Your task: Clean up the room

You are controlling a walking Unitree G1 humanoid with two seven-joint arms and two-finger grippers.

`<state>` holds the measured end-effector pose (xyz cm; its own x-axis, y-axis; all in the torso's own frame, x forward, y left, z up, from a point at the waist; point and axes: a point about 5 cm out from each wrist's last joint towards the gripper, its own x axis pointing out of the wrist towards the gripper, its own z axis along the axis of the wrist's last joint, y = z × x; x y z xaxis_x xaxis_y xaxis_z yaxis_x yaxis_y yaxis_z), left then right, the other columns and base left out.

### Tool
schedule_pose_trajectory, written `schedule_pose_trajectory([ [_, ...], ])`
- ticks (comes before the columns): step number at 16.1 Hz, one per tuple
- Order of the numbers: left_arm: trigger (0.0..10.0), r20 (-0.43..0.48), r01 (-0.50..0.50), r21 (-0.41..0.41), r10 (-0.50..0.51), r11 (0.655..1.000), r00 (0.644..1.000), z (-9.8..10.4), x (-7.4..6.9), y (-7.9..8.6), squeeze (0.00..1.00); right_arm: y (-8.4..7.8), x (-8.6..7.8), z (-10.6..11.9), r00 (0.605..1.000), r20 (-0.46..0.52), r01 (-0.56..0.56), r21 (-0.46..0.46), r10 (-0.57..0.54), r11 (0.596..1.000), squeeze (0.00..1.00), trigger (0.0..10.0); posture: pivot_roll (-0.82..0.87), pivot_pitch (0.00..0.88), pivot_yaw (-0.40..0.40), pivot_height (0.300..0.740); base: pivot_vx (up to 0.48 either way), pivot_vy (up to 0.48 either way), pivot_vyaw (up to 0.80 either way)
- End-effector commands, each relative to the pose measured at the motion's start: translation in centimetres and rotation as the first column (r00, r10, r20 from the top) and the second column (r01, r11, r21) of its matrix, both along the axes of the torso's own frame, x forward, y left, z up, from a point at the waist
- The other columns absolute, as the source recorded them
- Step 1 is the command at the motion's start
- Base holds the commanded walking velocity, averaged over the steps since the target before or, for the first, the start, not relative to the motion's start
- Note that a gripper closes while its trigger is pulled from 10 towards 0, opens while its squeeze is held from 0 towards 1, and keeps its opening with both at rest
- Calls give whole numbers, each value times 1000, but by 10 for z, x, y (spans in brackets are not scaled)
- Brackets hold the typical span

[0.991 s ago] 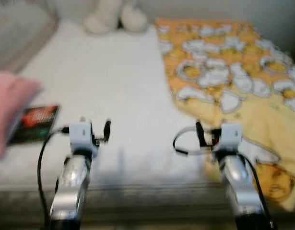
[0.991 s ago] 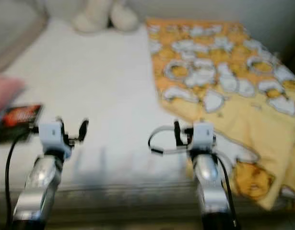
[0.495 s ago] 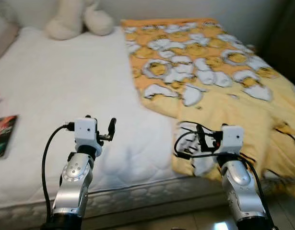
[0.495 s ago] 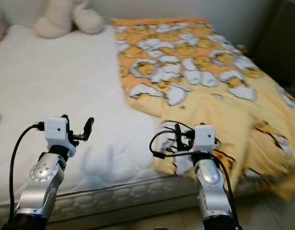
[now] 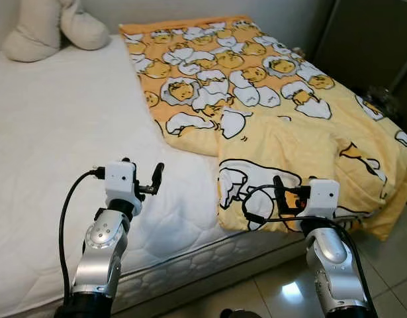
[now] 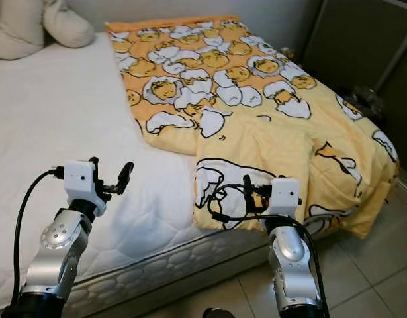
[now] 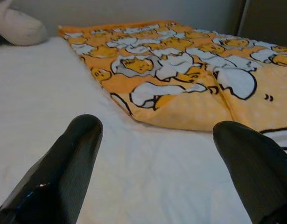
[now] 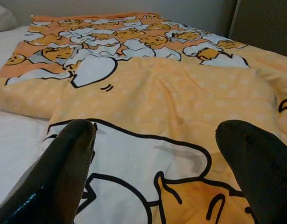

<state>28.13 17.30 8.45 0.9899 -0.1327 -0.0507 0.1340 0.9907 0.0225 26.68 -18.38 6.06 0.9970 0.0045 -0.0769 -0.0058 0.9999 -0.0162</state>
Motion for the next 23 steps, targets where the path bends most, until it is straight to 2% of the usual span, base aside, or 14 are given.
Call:
schedule_pose_trajectory([
  [1, 10000, -12, 19, -9, -19, 1000, 1000, -2, -2, -3, 0, -1, 0, 4, 1000, 20, 20, 12, -20, 1000, 0, 10000, -54, 0, 17, 740, 0, 480, -613],
  [8, 10000, -7, 25, 52, -25, 998, 1000, -1, 1, -3, 0, -2, 2, 6, 999, 22, 27, 11, -27, 1000, 0, 10000, -58, 0, 18, 740, 0, 0, -596],
  [11, 10000, -4, 66, 46, -66, 997, 998, -1, 1, -9, 0, -3, 0, 6, 999, 25, 36, 9, -37, 999, 0, 10000, -68, 0, 26, 740, 0, 0, -577],
  [17, 10000, 2, 80, 53, -80, 995, 997, -1, 0, -10, 0, -6, -1, 5, 999, 18, 40, 9, -40, 999, 0, 10000, -70, 0, 24, 740, 0, 0, -578],
  [21, 10000, 12, 89, 44, -90, 995, 996, 0, -1, -11, 0, -6, -1, 5, 999, 12, 44, 22, -44, 999, 0, 10000, -68, 0, 24, 740, 0, -465, -580],
  [23, 10000, 12, 71, 40, -71, 997, 997, 0, 0, -10, 0, -5, 0, 4, 999, 8, 38, 19, -38, 999, 0, 10000, -68, 0, 25, 740, 0, 0, -578],
])
